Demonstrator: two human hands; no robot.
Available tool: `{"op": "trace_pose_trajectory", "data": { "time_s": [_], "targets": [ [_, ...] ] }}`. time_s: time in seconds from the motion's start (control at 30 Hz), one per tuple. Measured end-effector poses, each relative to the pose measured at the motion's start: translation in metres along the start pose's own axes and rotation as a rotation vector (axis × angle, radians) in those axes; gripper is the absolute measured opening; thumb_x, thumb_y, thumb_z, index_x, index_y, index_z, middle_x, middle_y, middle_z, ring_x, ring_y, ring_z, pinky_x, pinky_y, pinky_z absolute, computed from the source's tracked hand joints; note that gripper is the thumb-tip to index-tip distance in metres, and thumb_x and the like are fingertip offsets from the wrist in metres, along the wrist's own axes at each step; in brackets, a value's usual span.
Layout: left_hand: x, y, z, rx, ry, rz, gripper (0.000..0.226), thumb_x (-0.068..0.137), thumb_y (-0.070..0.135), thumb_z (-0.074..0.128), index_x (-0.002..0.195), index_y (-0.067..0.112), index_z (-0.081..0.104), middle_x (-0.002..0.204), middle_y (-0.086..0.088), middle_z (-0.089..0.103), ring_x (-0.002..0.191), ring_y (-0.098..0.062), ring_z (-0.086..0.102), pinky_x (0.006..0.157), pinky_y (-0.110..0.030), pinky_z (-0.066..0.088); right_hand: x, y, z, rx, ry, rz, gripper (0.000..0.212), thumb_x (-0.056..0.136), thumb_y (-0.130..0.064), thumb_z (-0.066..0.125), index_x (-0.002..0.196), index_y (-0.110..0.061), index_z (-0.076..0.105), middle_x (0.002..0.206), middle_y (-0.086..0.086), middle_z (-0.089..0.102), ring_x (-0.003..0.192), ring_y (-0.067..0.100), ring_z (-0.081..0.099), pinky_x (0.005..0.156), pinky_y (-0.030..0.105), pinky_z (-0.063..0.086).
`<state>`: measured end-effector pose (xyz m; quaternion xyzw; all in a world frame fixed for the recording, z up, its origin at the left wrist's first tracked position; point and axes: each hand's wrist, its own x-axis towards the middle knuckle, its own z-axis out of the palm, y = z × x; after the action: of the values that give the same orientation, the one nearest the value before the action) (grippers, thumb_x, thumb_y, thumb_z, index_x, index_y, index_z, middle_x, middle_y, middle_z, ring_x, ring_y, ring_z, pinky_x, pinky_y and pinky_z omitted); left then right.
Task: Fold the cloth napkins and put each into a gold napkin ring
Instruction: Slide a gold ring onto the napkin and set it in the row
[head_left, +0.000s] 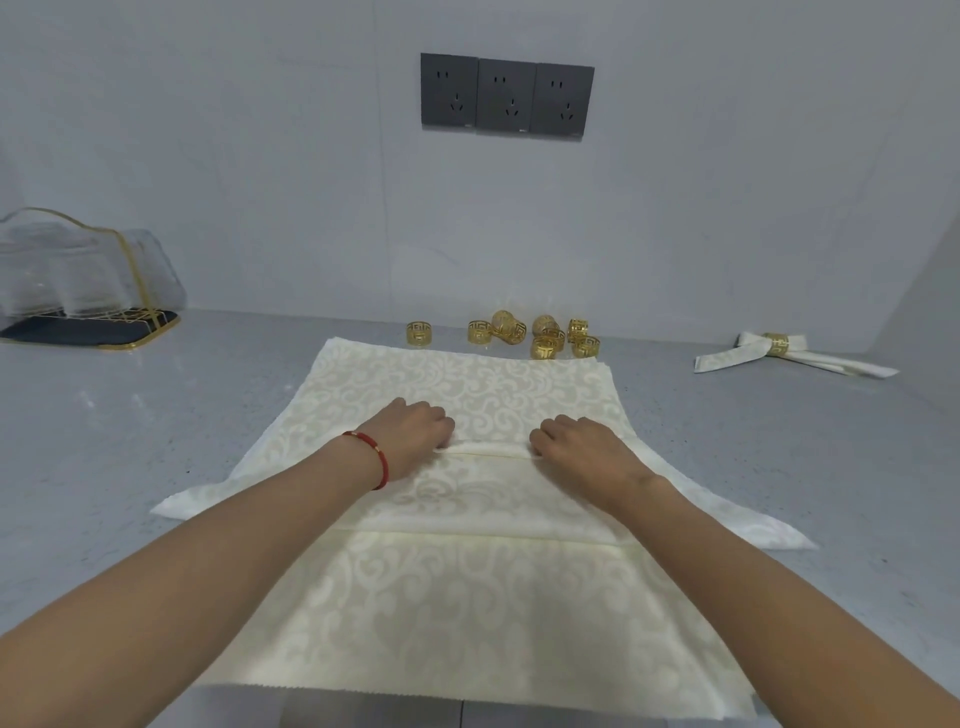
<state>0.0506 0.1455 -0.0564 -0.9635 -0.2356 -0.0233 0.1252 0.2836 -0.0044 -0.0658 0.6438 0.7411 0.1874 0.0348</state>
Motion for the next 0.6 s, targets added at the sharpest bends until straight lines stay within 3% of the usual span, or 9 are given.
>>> {"op": "trace_pose_trajectory", "data": {
  "time_s": [0.1, 0.2, 0.27, 0.37, 0.47, 0.6],
  "targets": [
    [-0.004, -0.004, 0.001, -0.256, -0.021, -0.112, 0.024, 0.090, 0.001, 0.050, 0.098, 0.020, 0.060, 0.099, 0.008, 0.056, 0.092, -0.015, 0.054, 0.082, -0.031, 0.048, -0.002, 0.005, -0.003, 0.251, -0.008, 0.170, 0.016, 0.096, -0.009, 0.050, 0.103, -0.016, 0.063, 0.100, 0.000, 0.065, 0.090, 0.023, 0.062, 0.073, 0.037, 0.051],
    [-0.007, -0.008, 0.011, -0.456, 0.075, -0.281, 0.033, 0.089, -0.003, 0.051, 0.108, 0.020, 0.067, 0.092, 0.007, 0.063, 0.087, -0.015, 0.061, 0.081, -0.033, 0.054, -0.004, 0.010, 0.006, 0.493, 0.077, 0.354, 0.017, 0.098, -0.011, 0.057, 0.107, -0.016, 0.070, 0.103, 0.001, 0.071, 0.095, 0.023, 0.065, 0.082, 0.041, 0.055],
    [-0.008, -0.004, 0.012, -0.460, 0.069, -0.298, 0.034, 0.091, -0.003, 0.054, 0.115, 0.016, 0.068, 0.097, 0.003, 0.061, 0.090, -0.018, 0.060, 0.082, -0.032, 0.052, -0.004, 0.009, 0.013, 0.552, 0.097, 0.383, 0.015, 0.095, -0.005, 0.061, 0.105, -0.008, 0.073, 0.105, 0.010, 0.071, 0.101, 0.027, 0.065, 0.087, 0.045, 0.054],
    [-0.009, 0.002, 0.012, -0.327, 0.070, -0.243, 0.022, 0.095, 0.001, 0.054, 0.108, 0.014, 0.067, 0.110, -0.001, 0.055, 0.102, -0.022, 0.052, 0.084, -0.035, 0.046, -0.007, 0.005, 0.011, 0.447, 0.083, 0.351, 0.014, 0.097, -0.008, 0.059, 0.101, -0.012, 0.072, 0.104, 0.005, 0.068, 0.103, 0.025, 0.058, 0.088, 0.042, 0.049],
    [-0.015, 0.010, 0.007, -0.122, 0.128, -0.208, 0.031, 0.086, -0.005, 0.054, 0.103, 0.021, 0.055, 0.103, 0.007, 0.056, 0.098, -0.019, 0.048, 0.079, -0.034, 0.035, -0.009, 0.001, 0.005, 0.259, 0.083, 0.282, 0.013, 0.099, -0.012, 0.052, 0.108, -0.020, 0.060, 0.105, -0.003, 0.062, 0.101, 0.021, 0.054, 0.085, 0.037, 0.041],
    [-0.023, 0.013, 0.004, -0.027, 0.182, -0.106, 0.033, 0.080, -0.004, 0.058, 0.097, 0.023, 0.052, 0.090, 0.009, 0.052, 0.087, -0.018, 0.049, 0.076, -0.033, 0.028, -0.016, -0.009, -0.001, 0.087, 0.039, 0.174, 0.031, 0.080, 0.007, 0.063, 0.100, -0.014, 0.053, 0.093, 0.001, 0.055, 0.082, 0.023, 0.053, 0.062, 0.032, 0.033]
  ]
}}
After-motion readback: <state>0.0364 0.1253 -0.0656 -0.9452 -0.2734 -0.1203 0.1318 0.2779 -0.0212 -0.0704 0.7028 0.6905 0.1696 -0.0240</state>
